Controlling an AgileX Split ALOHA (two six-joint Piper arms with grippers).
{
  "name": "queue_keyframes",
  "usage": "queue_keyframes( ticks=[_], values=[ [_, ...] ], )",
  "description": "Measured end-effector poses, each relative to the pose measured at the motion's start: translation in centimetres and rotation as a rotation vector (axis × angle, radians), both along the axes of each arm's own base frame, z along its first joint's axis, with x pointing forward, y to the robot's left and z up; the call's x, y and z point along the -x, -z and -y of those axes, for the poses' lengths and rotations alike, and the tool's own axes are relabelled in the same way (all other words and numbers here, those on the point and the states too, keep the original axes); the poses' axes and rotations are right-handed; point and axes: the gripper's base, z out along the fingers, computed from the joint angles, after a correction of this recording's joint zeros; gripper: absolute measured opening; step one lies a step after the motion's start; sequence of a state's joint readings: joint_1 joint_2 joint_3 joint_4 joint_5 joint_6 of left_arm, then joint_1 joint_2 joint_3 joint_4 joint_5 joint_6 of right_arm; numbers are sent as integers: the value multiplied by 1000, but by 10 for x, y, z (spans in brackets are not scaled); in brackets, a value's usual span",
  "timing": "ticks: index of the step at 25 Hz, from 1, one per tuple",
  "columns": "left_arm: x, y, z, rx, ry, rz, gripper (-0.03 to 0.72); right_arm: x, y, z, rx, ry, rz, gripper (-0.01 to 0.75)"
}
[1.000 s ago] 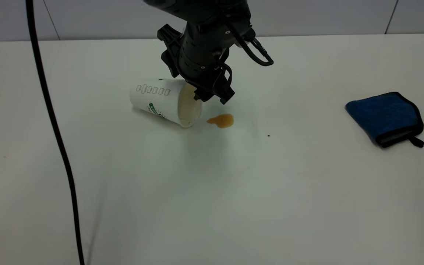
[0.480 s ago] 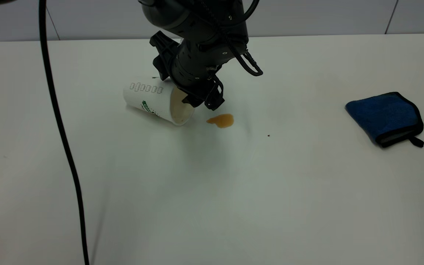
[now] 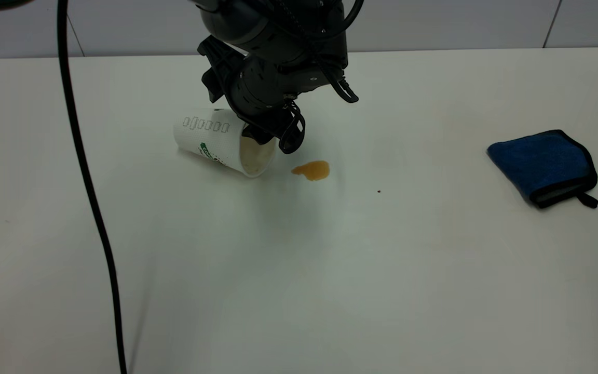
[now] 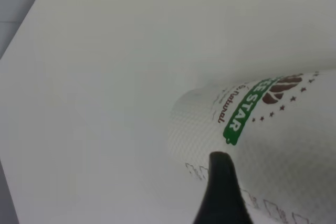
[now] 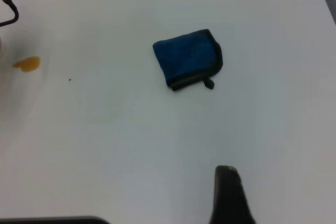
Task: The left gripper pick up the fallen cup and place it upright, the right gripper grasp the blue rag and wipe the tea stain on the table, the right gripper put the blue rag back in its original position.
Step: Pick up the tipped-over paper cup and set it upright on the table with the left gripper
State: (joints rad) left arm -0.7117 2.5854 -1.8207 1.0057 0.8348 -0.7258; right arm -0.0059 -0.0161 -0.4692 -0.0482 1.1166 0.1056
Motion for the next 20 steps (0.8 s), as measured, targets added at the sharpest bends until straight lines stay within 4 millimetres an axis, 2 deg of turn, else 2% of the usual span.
queue_keyframes(
  ticks=[8, 12, 16, 20],
  values=[
    [1, 7, -1, -13, -3, -9, 583, 0, 0, 0, 0, 0, 0, 534],
    [2, 8, -3, -29, -15, -13, 519, 0, 0, 0, 0, 0, 0, 534],
    [1, 8, -4, -33, -21, -13, 349, 0, 0, 0, 0, 0, 0, 534],
    [-1, 5, -11, -108, -13, -6, 102, 0, 0, 0, 0, 0, 0, 534]
  ],
)
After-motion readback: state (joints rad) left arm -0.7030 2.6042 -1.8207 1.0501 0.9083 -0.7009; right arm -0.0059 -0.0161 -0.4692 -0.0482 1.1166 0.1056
